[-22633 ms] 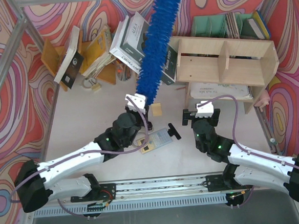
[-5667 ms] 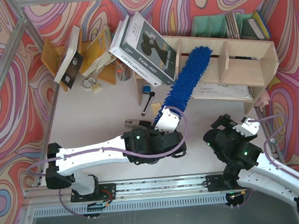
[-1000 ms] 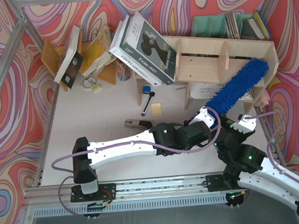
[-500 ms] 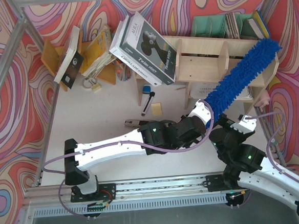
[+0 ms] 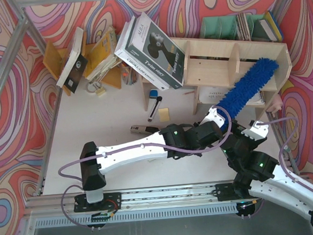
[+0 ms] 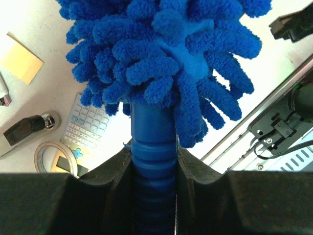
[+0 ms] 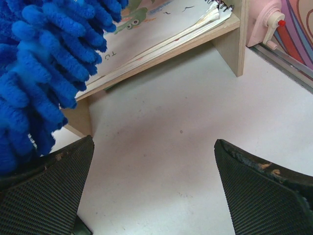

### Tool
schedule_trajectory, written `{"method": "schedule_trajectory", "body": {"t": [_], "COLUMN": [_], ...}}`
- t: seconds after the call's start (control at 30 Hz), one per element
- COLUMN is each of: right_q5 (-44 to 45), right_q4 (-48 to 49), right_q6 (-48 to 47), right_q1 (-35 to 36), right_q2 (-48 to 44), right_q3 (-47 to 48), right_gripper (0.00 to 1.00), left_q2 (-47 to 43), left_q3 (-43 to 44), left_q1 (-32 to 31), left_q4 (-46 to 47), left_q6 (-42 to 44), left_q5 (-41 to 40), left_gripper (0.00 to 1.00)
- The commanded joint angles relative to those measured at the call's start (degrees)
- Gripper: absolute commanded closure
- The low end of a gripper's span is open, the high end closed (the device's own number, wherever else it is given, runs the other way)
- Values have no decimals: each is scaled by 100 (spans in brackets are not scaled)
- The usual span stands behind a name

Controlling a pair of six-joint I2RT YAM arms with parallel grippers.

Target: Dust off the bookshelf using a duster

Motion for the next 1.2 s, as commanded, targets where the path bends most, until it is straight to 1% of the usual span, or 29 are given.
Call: {"method": "schedule_trajectory", "body": {"t": [0.0,0.3,0.43,0.6,0.77,0.93,1.03,1.17], "right_q5": [152,152,151,152,152,160,161,169], "right_q4": [-113,-122,-122,-122,-114,-122,-122,-113], "right_q6": [99,105,106,107,107,107,107,97], "right_q1": [-17,-21,-18,-17,-17,-17,-18,-17], "right_q2": [-16,-57,-73,-86,-91,-77,-82,-48], "right_q3": [48,32,35,31,29,24,25,36], "right_gripper": [1,1,1,1,1,1,1,1], "left_q2": [116,203,349,377,108,-86,-188,-242], "left_q3": [471,1096,1218,1021,418,176,91,284], "left_q1": [83,81,100,103,95,47,-42,-206], "left_q4": [-26,100,36,-73,-151,-332,-346,-523], "left_q6": [-96,334,330,165,-56,-183,-87,269], "left_q5": [50,-266,-211,-104,163,228,175,115], "left_gripper": [100,100,100,100,100,100,100,100]}}
